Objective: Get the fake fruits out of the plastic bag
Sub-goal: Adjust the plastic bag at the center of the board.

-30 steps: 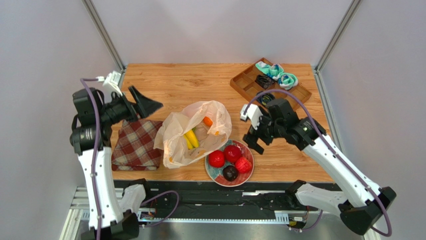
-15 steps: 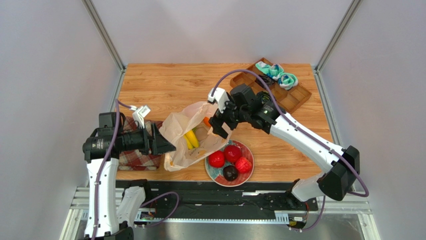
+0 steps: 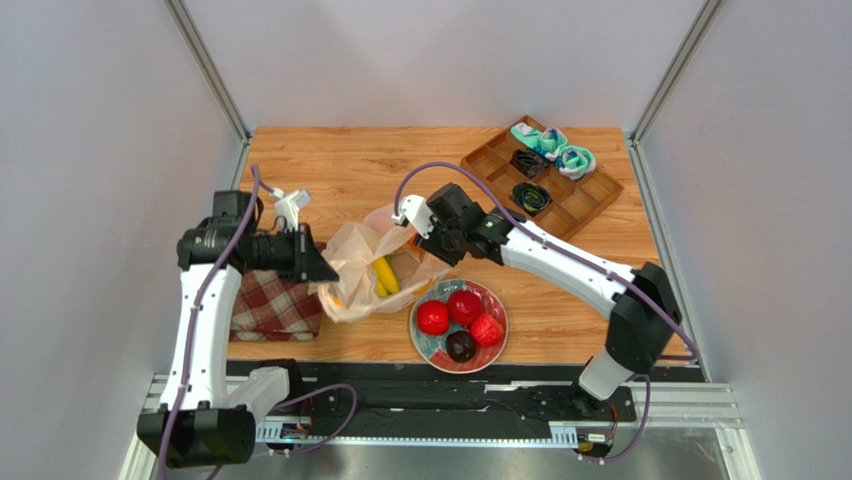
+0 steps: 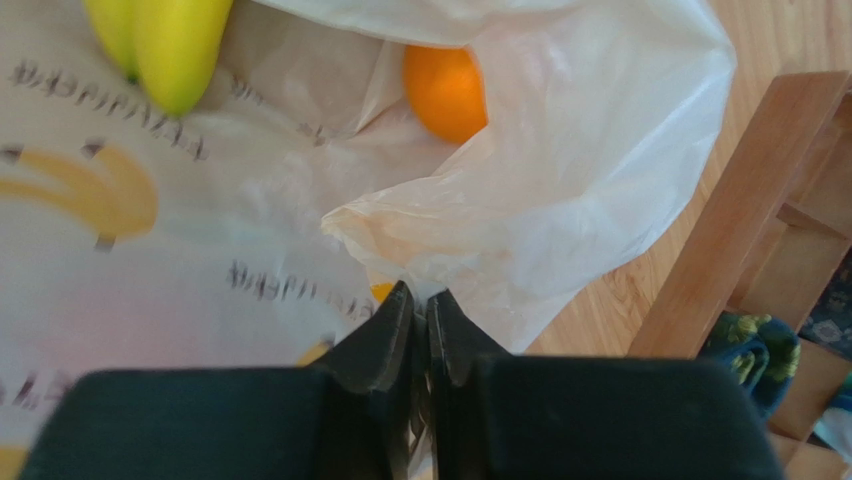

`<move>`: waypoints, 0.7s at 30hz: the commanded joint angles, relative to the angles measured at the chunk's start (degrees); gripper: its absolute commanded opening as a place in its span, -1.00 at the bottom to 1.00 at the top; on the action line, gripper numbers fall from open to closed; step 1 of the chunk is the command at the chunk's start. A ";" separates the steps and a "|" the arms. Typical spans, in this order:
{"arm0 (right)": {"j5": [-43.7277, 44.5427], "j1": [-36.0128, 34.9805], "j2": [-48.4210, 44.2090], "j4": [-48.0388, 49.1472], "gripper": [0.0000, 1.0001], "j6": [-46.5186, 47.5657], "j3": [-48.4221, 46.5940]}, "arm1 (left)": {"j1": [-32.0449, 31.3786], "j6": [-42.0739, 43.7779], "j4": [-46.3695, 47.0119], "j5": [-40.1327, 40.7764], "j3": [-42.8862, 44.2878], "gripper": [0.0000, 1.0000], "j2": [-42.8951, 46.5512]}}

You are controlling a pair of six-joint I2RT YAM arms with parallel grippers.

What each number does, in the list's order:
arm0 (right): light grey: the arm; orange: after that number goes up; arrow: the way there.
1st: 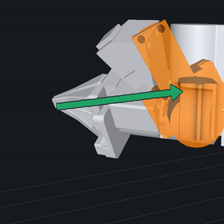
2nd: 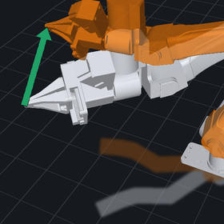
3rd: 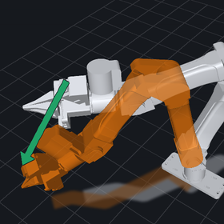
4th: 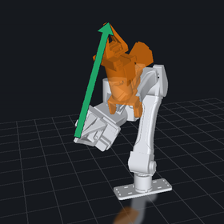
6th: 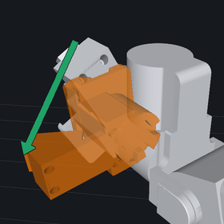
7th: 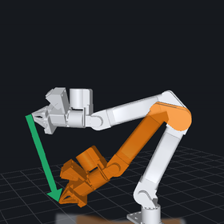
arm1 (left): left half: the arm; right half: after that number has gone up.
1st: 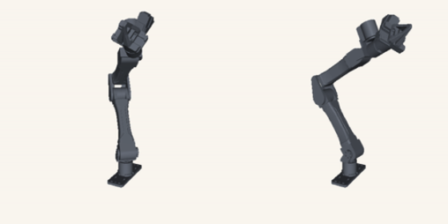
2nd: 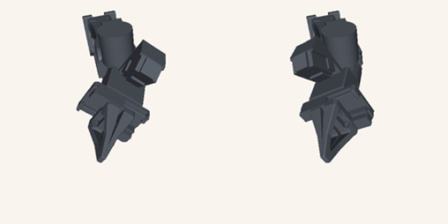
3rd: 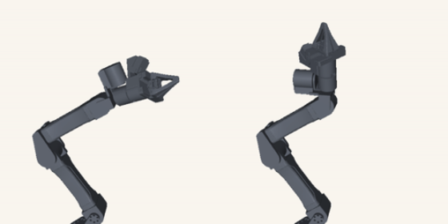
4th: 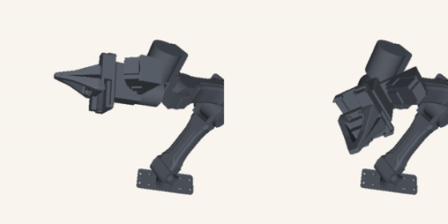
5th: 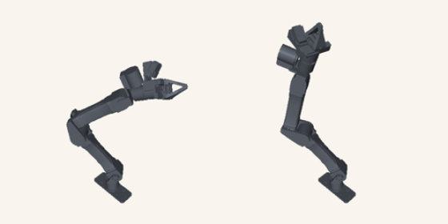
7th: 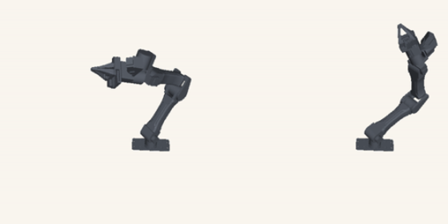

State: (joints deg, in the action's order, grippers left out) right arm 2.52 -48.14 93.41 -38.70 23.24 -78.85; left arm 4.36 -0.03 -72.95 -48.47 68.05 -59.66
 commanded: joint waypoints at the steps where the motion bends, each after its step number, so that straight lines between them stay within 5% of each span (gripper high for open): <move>1: 2.49 4.54 8.60 1.87 -1.00 4.27 -15.34 | -0.23 0.56 9.57 1.10 14.28 -1.00 -7.56; 7: -1.72 9.03 17.07 3.71 -1.00 -0.74 -43.97 | -0.58 0.30 11.60 -0.66 39.85 -1.00 -21.63; 10: -7.33 9.03 13.66 5.82 -1.00 -4.77 -45.35 | -0.49 -2.07 12.65 -1.98 51.72 -1.00 -24.36; 12: -9.81 8.77 7.52 6.61 -1.00 -7.23 -41.59 | -0.58 -2.87 14.58 -4.16 56.04 -1.00 -24.10; 16: -15.52 7.89 -4.52 6.53 -0.99 -10.40 -19.67 | -0.58 -1.21 12.50 -7.16 52.20 -1.00 -18.07; 21: -18.34 7.62 -18.31 5.21 -1.00 -14.46 7.78 | -0.58 4.33 4.50 -6.73 25.86 -1.00 -5.57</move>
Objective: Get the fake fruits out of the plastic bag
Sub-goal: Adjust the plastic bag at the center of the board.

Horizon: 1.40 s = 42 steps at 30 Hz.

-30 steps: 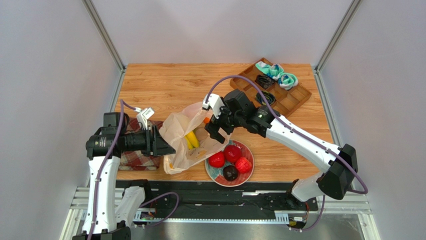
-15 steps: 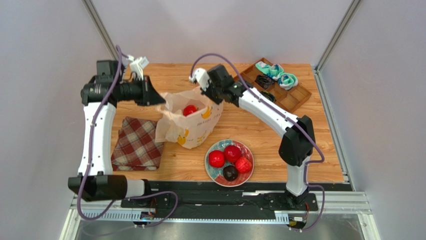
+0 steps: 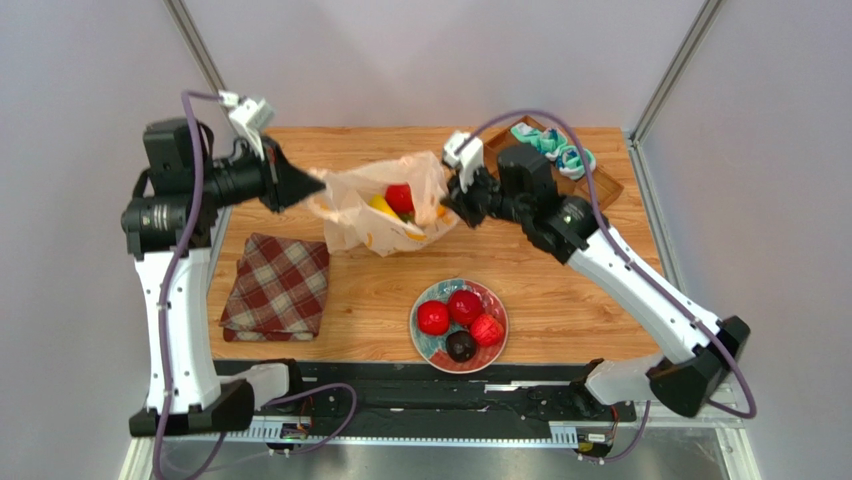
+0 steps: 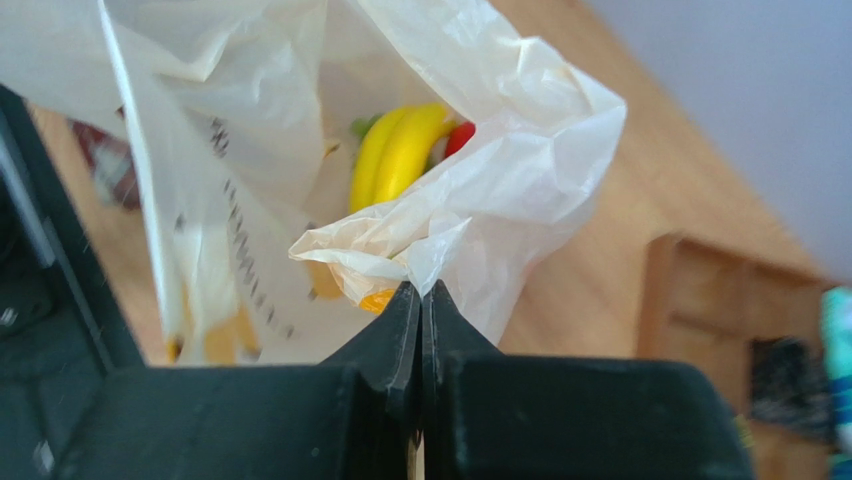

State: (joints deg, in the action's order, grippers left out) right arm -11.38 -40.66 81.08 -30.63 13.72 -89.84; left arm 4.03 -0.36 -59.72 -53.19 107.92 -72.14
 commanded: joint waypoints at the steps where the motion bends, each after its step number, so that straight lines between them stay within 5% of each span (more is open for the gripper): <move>1: -4.62 0.15 -6.89 -3.11 -0.98 -3.62 22.48 | -0.34 5.19 -12.48 -2.01 -22.84 -1.00 9.62; 5: -2.51 0.41 -8.57 -5.75 -0.02 -1.42 26.49 | -0.60 6.16 -14.90 -3.76 -39.43 -1.00 12.98; 8: -6.98 0.32 -6.82 -7.24 0.18 1.48 17.10 | -0.60 5.72 -9.90 -0.44 -45.33 -1.00 16.32; 14: -16.31 -2.12 -0.42 -6.37 0.16 5.61 3.98 | -0.52 1.34 -3.13 -1.03 -48.86 -1.00 20.19; 20: -19.65 -6.08 9.43 -7.51 -0.39 11.24 2.48 | -0.52 -3.33 1.80 -1.74 -47.19 -1.00 19.93; 24: -15.97 -8.02 18.30 -8.22 -0.54 9.94 0.02 | -0.60 -2.89 0.84 -1.92 -45.25 -1.00 19.93; 27: -5.27 -8.12 21.13 -4.10 -0.64 1.78 -0.25 | -0.60 -3.68 1.36 -2.53 -45.51 -1.00 20.63; 30: 5.30 -7.32 21.84 0.48 -0.47 -7.99 2.73 | -0.60 -4.65 2.42 -2.88 -46.31 -1.00 21.77; 37: 20.77 -7.15 22.54 3.21 0.39 -10.81 5.47 | -0.60 -4.39 1.45 -3.15 -47.27 -1.00 24.50; 42: 21.40 -4.43 22.72 3.12 0.46 -13.19 7.92 | -0.60 -3.69 0.05 -4.47 -48.24 -1.00 26.17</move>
State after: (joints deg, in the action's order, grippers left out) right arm 4.84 -46.94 105.01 -29.95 4.05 -83.61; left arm 3.44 -4.49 -58.96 -55.20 60.14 -47.37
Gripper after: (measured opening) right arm 0.724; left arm 0.008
